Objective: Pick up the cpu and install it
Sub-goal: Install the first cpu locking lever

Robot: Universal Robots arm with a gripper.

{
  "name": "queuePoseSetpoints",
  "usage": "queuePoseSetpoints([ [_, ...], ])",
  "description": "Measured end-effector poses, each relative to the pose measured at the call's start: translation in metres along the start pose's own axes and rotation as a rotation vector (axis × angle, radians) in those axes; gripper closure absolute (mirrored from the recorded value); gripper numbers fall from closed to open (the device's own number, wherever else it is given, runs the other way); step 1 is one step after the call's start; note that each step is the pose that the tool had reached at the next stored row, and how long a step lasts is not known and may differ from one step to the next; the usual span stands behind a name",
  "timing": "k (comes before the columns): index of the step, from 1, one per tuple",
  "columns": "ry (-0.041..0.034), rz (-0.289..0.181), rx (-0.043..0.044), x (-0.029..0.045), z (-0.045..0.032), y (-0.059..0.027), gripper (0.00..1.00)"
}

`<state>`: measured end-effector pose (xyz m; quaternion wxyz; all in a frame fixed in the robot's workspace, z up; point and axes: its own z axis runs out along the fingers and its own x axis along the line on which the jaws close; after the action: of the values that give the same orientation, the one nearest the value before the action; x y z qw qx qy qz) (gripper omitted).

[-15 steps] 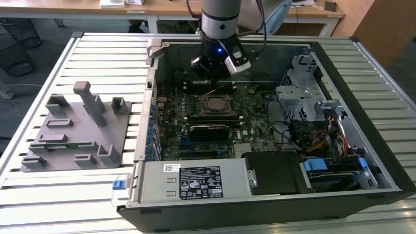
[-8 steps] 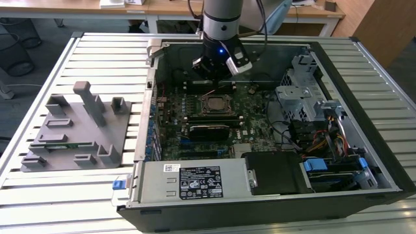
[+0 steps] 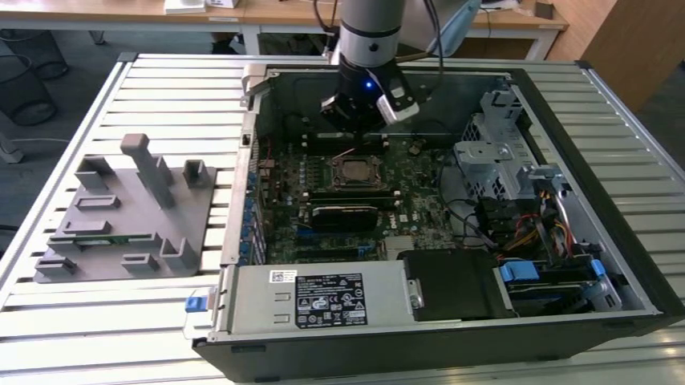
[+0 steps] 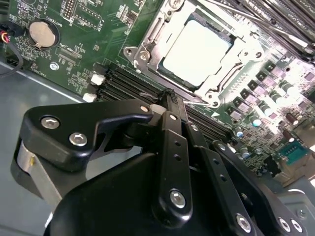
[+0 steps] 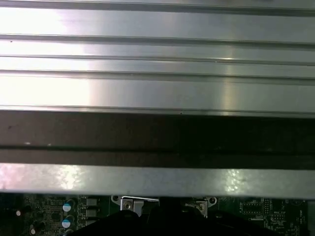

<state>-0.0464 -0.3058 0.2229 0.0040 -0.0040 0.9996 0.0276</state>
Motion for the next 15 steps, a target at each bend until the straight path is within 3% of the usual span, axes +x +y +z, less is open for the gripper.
queuePoseSetpoints([
  [15,0.0,0.0,0.0001,-0.0079,0.0095,0.0004,0.89],
])
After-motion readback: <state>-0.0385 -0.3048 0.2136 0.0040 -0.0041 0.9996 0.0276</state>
